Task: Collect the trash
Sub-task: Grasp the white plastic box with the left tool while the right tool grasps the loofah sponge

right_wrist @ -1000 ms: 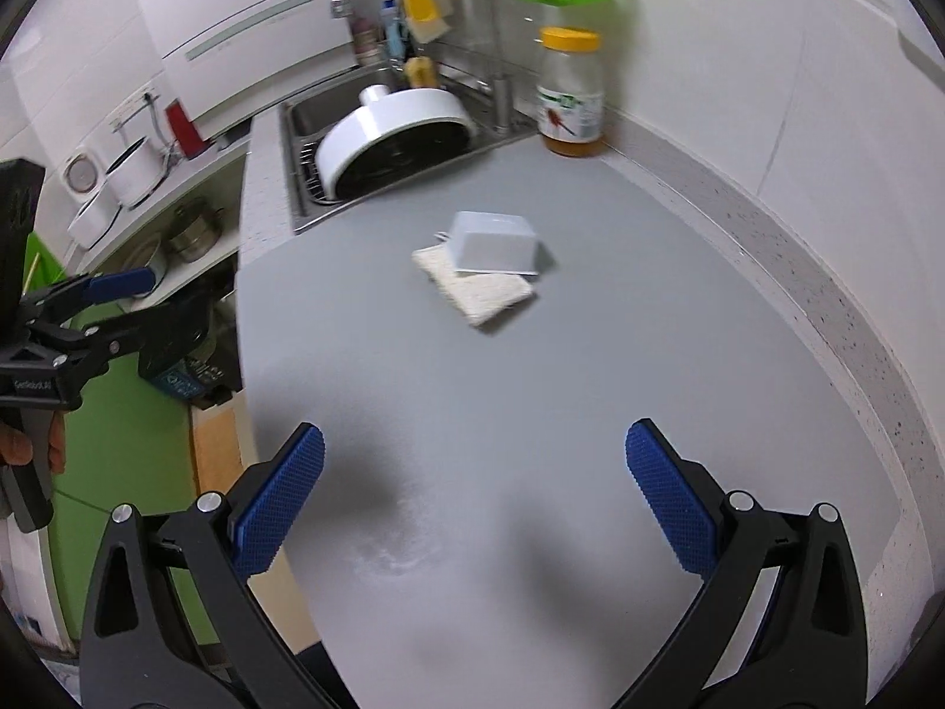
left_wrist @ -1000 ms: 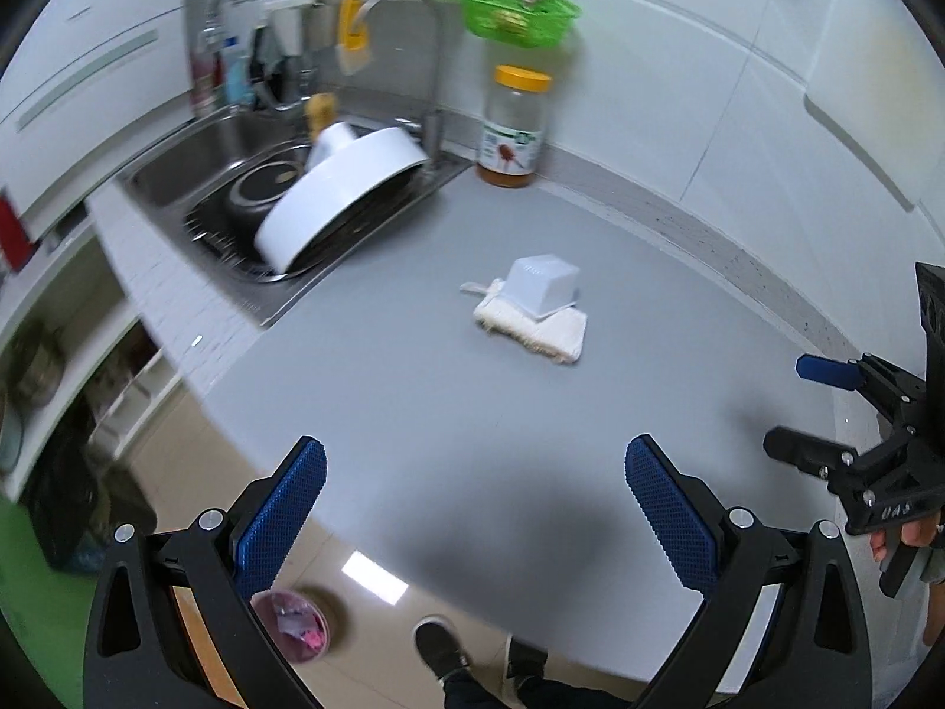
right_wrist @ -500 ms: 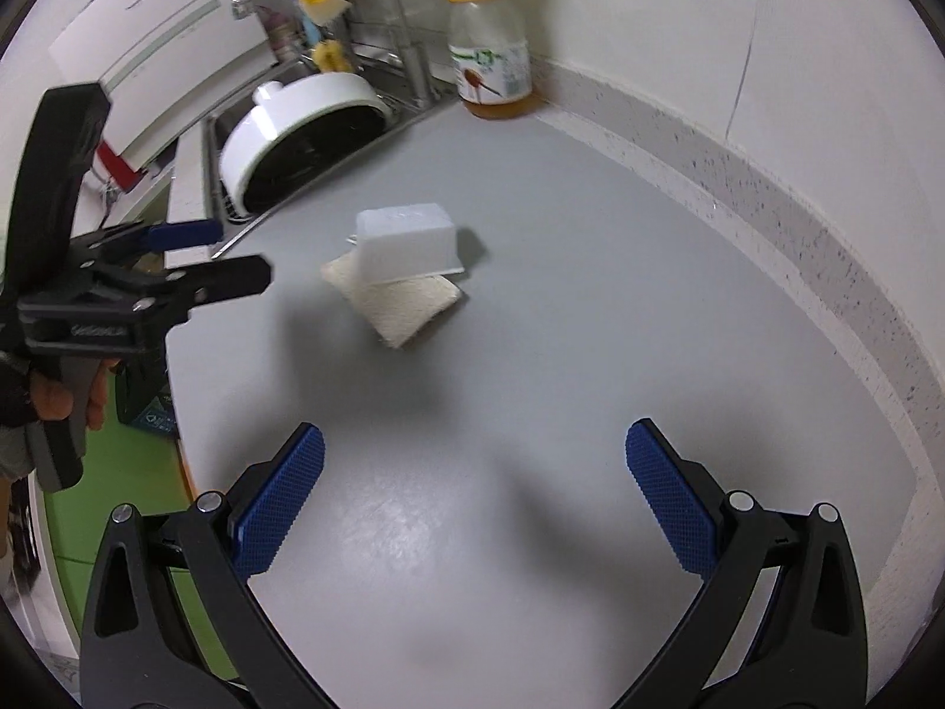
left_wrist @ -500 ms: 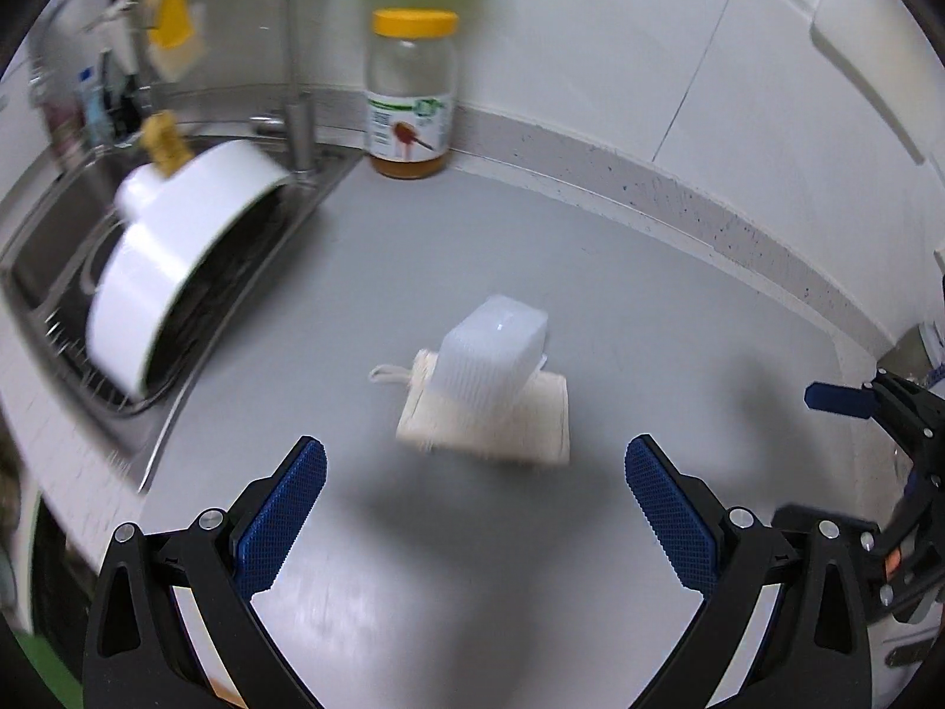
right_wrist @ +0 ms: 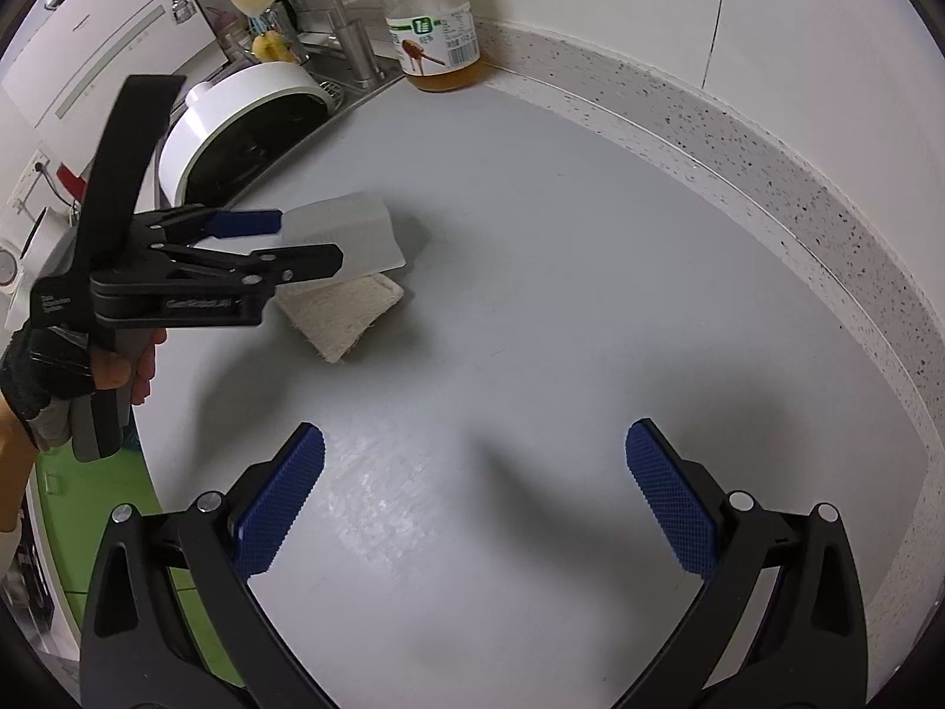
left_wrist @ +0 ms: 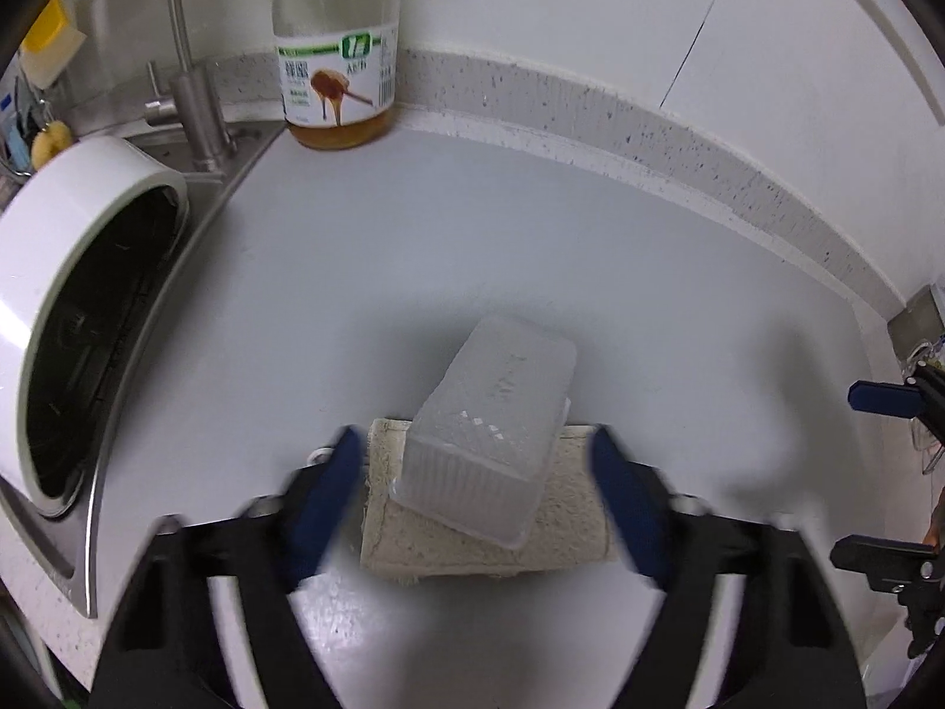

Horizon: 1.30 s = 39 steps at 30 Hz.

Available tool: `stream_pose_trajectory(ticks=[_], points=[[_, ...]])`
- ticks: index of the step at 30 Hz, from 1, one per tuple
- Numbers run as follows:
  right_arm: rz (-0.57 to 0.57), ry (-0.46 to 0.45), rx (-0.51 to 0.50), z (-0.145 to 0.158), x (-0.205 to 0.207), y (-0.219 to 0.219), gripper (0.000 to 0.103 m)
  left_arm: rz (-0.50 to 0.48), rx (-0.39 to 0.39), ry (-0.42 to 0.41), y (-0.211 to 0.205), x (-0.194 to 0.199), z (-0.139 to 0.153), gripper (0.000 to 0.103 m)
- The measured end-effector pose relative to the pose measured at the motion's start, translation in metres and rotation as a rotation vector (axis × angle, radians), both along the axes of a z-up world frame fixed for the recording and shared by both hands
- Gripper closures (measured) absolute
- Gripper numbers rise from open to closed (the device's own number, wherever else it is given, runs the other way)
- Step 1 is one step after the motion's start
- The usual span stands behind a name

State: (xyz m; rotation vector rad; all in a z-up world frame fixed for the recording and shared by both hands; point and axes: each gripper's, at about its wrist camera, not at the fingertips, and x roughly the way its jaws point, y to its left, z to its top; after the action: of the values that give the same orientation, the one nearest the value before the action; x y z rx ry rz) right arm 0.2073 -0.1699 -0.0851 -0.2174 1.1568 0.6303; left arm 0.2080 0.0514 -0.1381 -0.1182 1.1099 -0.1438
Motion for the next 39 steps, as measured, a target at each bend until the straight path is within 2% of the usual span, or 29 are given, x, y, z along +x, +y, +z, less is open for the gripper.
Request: stream_pose_trajectory(ticks=[1,4,10,21,27,30,32,33,34,39], points=[[0.0,0.001,-0.001,-0.001,0.0,0.0,0.003,-0.001,-0.004,0.004,0.001,0.001,-0.002,0.053],[0.005,0.005,-0.003,-0.001,0.001,0.004,0.003,0.0,-0.015,-0.003,0.002,0.0,-0.001,0.056],[0.057,0.0,0.006,-0.002,0.003,0.023,0.003,0.034,-0.029,-0.039,0.012,-0.012,0.019,0.057],[0.271,-0.02,-0.021,-0.019,0.013,0.1,0.003,0.183,-0.033,-0.096,0.057,-0.069,0.066,0.057],[0.411,-0.037,-0.091,-0.046,0.014,0.145,0.003,0.266,-0.049,-0.091,0.082,-0.096,0.066,0.057],[0.442,-0.034,-0.118,-0.058,0.015,0.156,0.003,0.297,-0.055,-0.084,0.09,-0.107,0.062,0.057],[0.451,-0.035,-0.131,-0.062,0.014,0.159,0.012,0.311,-0.058,-0.08,0.094,-0.111,0.059,0.057],[0.452,-0.04,-0.14,-0.062,0.014,0.16,0.026,0.319,-0.062,-0.079,0.095,-0.115,0.059,0.057],[0.455,-0.041,-0.146,-0.061,0.013,0.16,0.034,0.325,-0.065,-0.079,0.096,-0.118,0.059,0.057],[0.455,-0.033,-0.118,-0.053,0.012,0.154,0.036,0.345,-0.075,-0.083,0.094,-0.13,0.063,0.057]])
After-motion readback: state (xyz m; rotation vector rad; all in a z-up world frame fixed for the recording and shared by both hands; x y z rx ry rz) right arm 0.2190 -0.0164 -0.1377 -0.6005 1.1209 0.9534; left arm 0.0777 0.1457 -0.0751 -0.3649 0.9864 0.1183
